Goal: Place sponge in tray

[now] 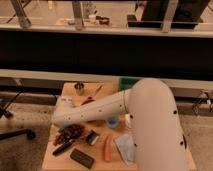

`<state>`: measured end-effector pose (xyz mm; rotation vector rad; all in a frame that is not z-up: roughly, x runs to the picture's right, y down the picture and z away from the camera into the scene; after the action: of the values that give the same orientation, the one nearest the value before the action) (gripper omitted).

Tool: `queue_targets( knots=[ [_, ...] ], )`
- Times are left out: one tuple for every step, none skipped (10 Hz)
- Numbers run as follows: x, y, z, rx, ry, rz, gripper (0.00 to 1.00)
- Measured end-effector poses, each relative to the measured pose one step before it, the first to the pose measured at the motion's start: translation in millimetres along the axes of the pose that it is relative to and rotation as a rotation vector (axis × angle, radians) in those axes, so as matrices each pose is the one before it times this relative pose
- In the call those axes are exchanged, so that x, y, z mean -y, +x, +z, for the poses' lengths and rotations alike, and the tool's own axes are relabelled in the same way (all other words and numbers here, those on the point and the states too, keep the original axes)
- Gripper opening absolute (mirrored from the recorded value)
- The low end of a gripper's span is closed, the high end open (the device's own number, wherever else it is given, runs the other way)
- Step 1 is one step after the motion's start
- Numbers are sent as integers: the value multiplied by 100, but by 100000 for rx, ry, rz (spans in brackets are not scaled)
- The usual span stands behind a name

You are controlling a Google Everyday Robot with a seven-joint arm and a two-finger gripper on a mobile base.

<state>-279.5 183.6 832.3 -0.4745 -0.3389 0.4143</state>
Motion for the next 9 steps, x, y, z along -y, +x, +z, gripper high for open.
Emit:
queue_targets(
  knots=[
    [136, 368, 248, -988, 195, 279, 80],
    [95, 580, 426, -1413, -22, 448, 80],
    [33, 408, 292, -966, -155, 423, 80],
    [16, 392, 290, -832, -331, 635, 80],
    [46, 223, 151, -439, -292, 187, 80],
    [109, 247, 139, -462, -699, 292, 79],
    [21, 171, 126, -291, -1184, 511, 74],
    [-61, 30, 66, 329, -1198, 517, 66],
    [3, 146, -23, -23, -1082, 281, 56]
  ],
)
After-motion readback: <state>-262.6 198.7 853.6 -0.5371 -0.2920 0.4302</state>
